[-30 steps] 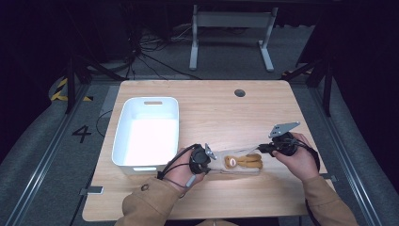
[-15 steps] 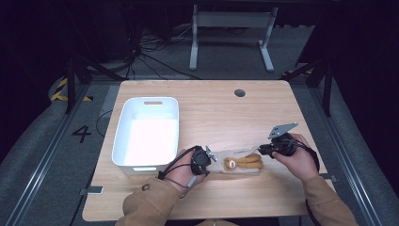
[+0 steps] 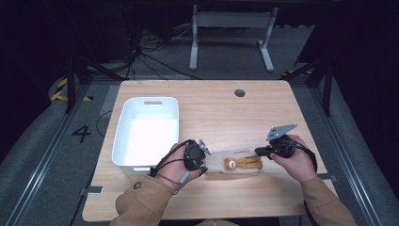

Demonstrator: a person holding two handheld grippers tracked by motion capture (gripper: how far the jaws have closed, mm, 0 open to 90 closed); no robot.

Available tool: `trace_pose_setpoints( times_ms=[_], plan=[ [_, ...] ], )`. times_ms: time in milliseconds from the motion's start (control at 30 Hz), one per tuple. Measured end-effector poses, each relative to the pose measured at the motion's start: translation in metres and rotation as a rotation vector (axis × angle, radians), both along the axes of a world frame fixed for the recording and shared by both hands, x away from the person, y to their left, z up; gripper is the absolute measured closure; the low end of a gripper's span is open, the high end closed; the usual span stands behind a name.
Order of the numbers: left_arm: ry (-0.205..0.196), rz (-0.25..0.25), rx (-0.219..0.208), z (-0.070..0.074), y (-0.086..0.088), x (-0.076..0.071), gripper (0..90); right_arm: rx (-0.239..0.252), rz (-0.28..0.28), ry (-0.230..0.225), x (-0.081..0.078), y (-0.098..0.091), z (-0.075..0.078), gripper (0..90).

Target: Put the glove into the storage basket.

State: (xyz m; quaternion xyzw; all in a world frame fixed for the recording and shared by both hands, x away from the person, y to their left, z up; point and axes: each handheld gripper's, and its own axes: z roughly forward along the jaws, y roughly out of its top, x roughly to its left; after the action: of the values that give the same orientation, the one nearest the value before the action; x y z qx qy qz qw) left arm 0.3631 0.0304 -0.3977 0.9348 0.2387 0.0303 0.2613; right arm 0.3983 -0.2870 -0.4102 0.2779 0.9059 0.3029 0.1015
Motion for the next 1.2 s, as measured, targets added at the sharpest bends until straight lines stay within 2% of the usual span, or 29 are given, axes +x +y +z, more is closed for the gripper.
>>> trace_pose_setpoints(
  times_ms=[33, 167, 300, 400, 567, 600, 867, 933, 1067, 1100, 1200],
  plan=[
    [-0.001, -0.009, -0.012, 0.000, -0.002, -0.001, 73.0, -0.013, 0.009, -0.001, 0.002, 0.005, -0.007, 89.1],
    [-0.008, -0.034, -0.016, -0.002, -0.004, -0.002, 71.3, -0.034, -0.002, -0.007, 0.005, 0.011, -0.018, 89.1],
    [-0.020, -0.044, -0.030, -0.001, -0.006, -0.002, 67.7, -0.040, -0.005, 0.009, 0.007, 0.011, -0.021, 88.6],
    [-0.020, -0.046, -0.041, 0.002, -0.009, 0.001, 61.6, -0.027, -0.012, 0.003, 0.004, 0.007, -0.019, 87.3],
    [-0.032, -0.062, -0.071, 0.004, -0.014, 0.004, 51.7, 0.002, -0.040, -0.023, -0.003, -0.005, -0.009, 86.4],
    [-0.039, -0.062, -0.078, 0.005, -0.016, 0.005, 47.2, 0.018, -0.066, -0.036, -0.007, -0.013, -0.004, 85.6],
    [-0.027, -0.102, -0.091, 0.011, -0.025, 0.009, 39.5, 0.052, -0.144, -0.057, -0.017, -0.042, 0.005, 80.8],
    [-0.040, -0.111, -0.095, 0.012, -0.027, 0.010, 37.0, 0.065, -0.175, -0.061, -0.020, -0.053, 0.007, 79.8],
    [-0.066, -0.126, -0.099, 0.012, -0.031, 0.012, 33.4, 0.076, -0.206, -0.065, -0.022, -0.063, 0.008, 77.8],
    [-0.073, -0.122, -0.116, 0.011, -0.033, 0.012, 30.0, 0.083, -0.221, -0.063, -0.022, -0.068, 0.008, 75.8],
    [-0.090, -0.135, -0.135, 0.009, -0.034, 0.014, 28.4, 0.098, -0.239, -0.062, -0.021, -0.073, 0.006, 74.1]
  ],
)
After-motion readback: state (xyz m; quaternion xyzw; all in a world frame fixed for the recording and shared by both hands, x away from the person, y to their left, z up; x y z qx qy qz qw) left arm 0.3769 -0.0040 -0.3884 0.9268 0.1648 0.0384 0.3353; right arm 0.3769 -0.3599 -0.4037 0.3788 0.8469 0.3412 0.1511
